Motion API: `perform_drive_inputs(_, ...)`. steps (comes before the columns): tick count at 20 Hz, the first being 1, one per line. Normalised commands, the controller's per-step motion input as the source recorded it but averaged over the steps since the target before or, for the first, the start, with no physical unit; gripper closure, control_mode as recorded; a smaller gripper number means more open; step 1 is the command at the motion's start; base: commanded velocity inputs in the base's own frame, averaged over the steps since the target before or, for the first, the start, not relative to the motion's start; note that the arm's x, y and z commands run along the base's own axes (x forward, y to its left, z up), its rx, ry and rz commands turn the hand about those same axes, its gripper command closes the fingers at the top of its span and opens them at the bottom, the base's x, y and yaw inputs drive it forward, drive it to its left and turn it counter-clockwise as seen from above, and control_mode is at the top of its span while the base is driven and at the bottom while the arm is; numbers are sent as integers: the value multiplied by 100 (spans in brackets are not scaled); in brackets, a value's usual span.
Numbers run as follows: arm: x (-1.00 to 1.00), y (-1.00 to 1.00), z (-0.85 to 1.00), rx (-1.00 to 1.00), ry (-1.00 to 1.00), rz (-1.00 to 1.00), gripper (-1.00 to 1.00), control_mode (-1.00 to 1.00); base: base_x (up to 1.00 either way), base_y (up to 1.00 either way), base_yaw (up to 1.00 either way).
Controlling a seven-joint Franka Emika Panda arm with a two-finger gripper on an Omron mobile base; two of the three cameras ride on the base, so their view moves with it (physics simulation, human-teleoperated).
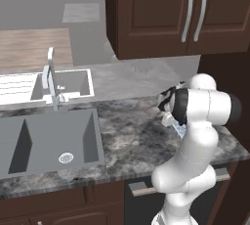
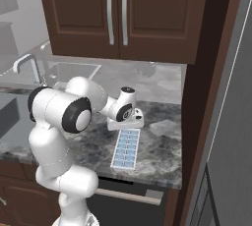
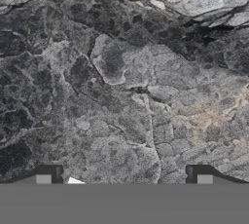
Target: The ice cube tray has been filled with water. Take the tray and place it in the freezer to make ice. Close the freezer door after placing the tray.
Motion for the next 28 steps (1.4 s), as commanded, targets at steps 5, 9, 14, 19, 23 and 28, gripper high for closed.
perform_drive_inputs(5, -45, -22, -1, 0, 5, 0, -100, -100, 0, 0, 0)
perform_drive_inputs(9, -39, -22, 0, 0, 6, 0, -100, -100, 0, 0, 0)
perform_drive_inputs(14, -36, -23, 0, 0, 7, 0, -100, -100, 0, 0, 0)
perform_drive_inputs(19, -28, -31, 0, 0, 9, 0, -100, -100, 0, 0, 0)
perform_drive_inputs(23, 11, -12, 20, 1, 10, 0, -100, -100, 0, 0, 0)
perform_drive_inputs(28, 24, 4, 33, 0, 1, 0, -100, -100, 0, 0, 0)
